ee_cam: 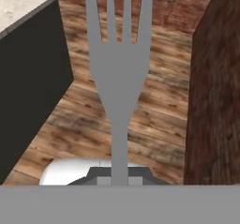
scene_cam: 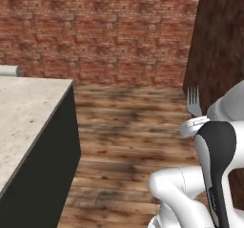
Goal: Take the fork and place it on the left side of the plate. Then take the spoon and place it on the right side of the plate. Make sure they're directly next to the plate.
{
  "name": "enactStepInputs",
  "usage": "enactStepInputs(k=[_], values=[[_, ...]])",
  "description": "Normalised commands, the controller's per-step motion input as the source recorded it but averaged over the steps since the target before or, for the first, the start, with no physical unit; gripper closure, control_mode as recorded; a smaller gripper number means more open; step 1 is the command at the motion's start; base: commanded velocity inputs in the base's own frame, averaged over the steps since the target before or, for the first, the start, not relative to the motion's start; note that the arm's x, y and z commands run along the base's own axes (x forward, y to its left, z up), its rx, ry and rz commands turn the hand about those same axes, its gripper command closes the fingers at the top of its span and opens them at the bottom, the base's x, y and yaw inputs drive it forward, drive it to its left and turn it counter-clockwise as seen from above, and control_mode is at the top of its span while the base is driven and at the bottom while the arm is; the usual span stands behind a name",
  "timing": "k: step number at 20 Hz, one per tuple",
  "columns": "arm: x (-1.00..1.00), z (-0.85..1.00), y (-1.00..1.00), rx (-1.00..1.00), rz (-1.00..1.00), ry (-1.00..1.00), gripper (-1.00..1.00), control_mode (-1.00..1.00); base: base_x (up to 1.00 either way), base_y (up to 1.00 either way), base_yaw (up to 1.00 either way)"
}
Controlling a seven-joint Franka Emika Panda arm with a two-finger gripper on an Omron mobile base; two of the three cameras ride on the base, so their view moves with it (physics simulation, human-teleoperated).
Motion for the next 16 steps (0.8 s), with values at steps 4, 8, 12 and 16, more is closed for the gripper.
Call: enactStepInputs(k=[4, 8, 12, 16], values=[[0.0, 0.0, 0.0, 0.0, 0.0, 0.0, 1.0, 1.0, 1.0, -0.41, 0.21], [0.0, 0.0, 0.0, 0.0, 0.0, 0.0, 1.0, 1.0, 1.0, -0.42, 0.21], [0.0, 0.0, 0.0, 0.0, 0.0, 0.0, 1.0, 1.0, 1.0, -0.43, 0.21], [0.0, 0.0, 0.0, 0.0, 0.0, 0.0, 1.0, 1.0, 1.0, -0.43, 0.23]])
